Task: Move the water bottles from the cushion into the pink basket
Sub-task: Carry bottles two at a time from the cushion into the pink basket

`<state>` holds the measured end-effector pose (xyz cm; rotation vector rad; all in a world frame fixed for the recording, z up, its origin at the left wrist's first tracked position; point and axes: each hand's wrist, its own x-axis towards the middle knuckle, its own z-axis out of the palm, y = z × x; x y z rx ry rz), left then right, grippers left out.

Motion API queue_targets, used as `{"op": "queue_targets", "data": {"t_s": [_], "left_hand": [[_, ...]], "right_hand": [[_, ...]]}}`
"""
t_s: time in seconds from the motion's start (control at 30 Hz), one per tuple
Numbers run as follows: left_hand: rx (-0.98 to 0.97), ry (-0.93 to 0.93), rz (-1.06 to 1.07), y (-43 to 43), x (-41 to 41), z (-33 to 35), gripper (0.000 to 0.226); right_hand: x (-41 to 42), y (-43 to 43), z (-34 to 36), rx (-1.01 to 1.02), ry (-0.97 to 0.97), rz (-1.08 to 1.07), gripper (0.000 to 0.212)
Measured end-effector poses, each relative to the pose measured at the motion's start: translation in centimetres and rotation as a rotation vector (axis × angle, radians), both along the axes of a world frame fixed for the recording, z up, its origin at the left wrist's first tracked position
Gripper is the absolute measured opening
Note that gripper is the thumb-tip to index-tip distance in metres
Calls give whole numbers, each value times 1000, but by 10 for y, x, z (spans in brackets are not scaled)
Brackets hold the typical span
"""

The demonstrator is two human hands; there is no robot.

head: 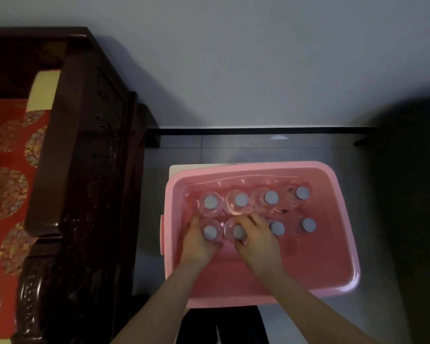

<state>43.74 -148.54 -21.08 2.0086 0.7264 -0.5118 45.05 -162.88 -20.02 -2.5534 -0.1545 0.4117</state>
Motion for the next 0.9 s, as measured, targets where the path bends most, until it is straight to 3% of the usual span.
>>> {"op": "queue_targets", "data": {"t_s": [0.13, 0.3, 0.53, 0.7, 0.8, 0.9], "left_hand": [[123, -141, -101, 8, -6, 16, 37], [140, -193, -120, 5, -9, 30, 34], [61, -261, -24, -5, -13, 26, 35], [73, -154, -118, -3, -10, 29, 42], [47, -97, -294, 4, 6, 48, 51], [35, -170, -346, 18, 26, 84, 53]], "right_hand": [[5, -5, 1, -11, 2, 88, 33], [10, -5, 8, -83, -34, 156, 30], [17, -13, 21, -137, 69, 212, 38], [32, -19, 36, -105, 216, 245, 64], [43, -28, 56, -58, 142, 186, 54], [56, -33, 83, 18, -30, 110, 34]]}}
